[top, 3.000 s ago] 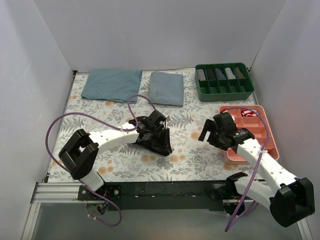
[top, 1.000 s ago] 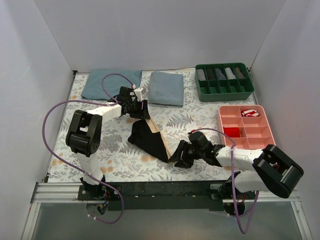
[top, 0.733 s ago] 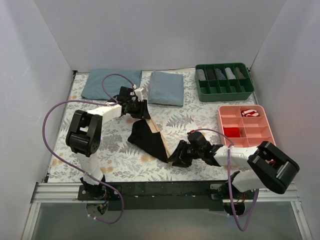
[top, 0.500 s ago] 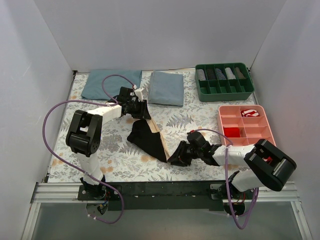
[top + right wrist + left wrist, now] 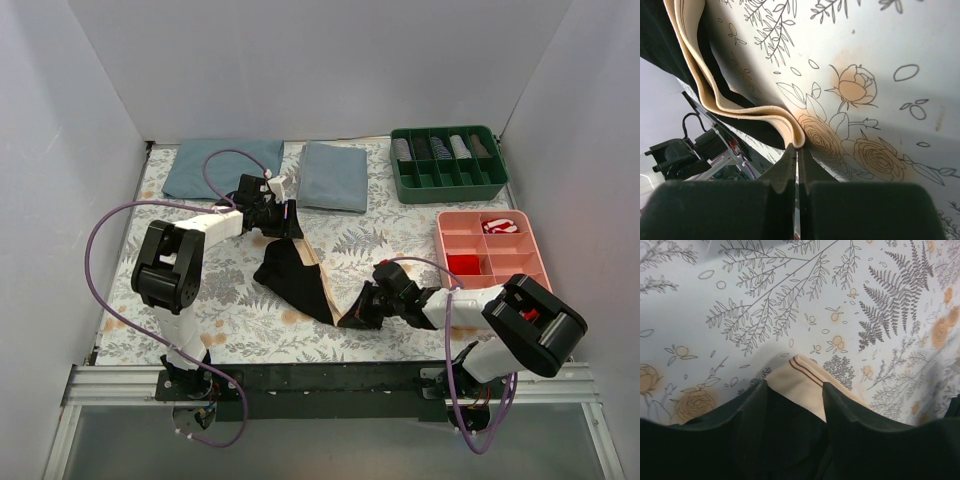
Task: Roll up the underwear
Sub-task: Flatten out the underwear at the center of the board.
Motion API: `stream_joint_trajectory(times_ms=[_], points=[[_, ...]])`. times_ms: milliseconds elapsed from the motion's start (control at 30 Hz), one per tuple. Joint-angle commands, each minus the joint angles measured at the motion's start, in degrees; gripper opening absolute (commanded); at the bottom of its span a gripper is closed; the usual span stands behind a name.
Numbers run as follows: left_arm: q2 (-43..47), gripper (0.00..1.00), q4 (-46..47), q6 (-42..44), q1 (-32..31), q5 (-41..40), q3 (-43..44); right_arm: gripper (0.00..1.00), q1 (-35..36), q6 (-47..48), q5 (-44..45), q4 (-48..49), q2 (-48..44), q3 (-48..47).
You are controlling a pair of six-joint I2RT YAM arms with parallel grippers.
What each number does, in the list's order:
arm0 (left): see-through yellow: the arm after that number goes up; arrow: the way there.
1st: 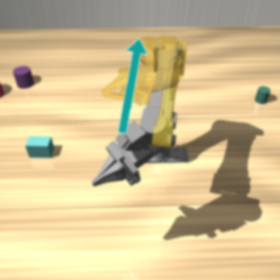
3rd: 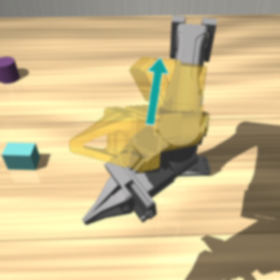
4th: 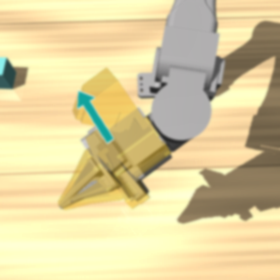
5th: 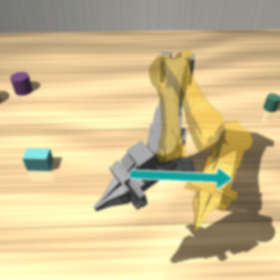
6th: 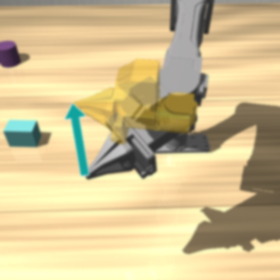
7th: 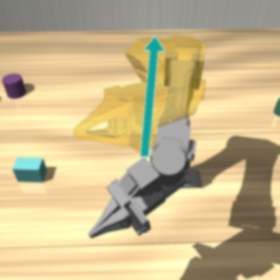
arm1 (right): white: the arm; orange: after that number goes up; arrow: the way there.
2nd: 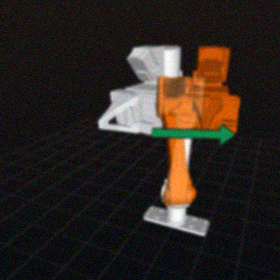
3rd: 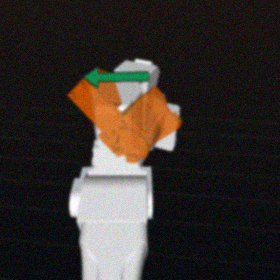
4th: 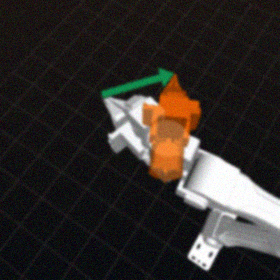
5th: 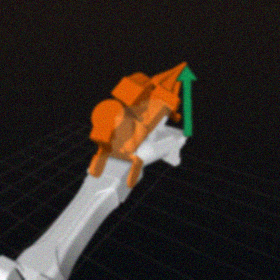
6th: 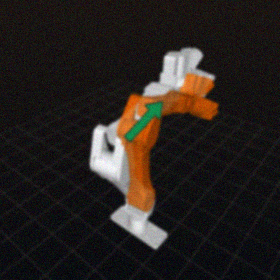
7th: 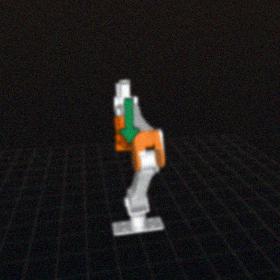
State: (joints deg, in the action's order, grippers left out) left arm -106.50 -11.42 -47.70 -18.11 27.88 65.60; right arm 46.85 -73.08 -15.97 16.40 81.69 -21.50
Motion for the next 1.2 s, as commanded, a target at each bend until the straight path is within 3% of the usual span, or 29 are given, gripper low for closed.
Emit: stream_joint_trajectory(times_ms=[0,200,400,633,767,933,1167], points=[[2.7,0.53,2.54,2.08,0.27,-4.32,1.36,0.01,-0.44,2.24,2.96,-4.18,1.89,-1.0],[-1.87,0.59,2.28,5.07,0.62,-3.89,3.83,0.01,-1.15,3.47,3.66,-6.29,1.54,-1.79],[-5.2,0.56,2.81,6.92,0.62,1.29,3.83,0.01,-1.59,5.22,4.45,-9.37,1.37,-3.46],[-3.9,0.29,3.42,5.79,0.62,4.37,0.06,0.01,-2.46,6.81,6.82,-12.97,-0.39,-4.17],[-1.35,0.0,3.07,3.77,0.71,6.3,-1.18,0.01,-2.73,9.79,10.33,-18.06,-1.97,-6.62],[4.36,0.0,1.31,-0.63,0.71,7.01,-2.58,0.01,-2.73,18.48,18.14,-27.9,-5.4,-14.7],[19.56,0.0,-1.49,-5.73,0.79,5.17,-4.08,0.01,-2.64,28.69,27.38,-41.79,-10.05,-25.34]])
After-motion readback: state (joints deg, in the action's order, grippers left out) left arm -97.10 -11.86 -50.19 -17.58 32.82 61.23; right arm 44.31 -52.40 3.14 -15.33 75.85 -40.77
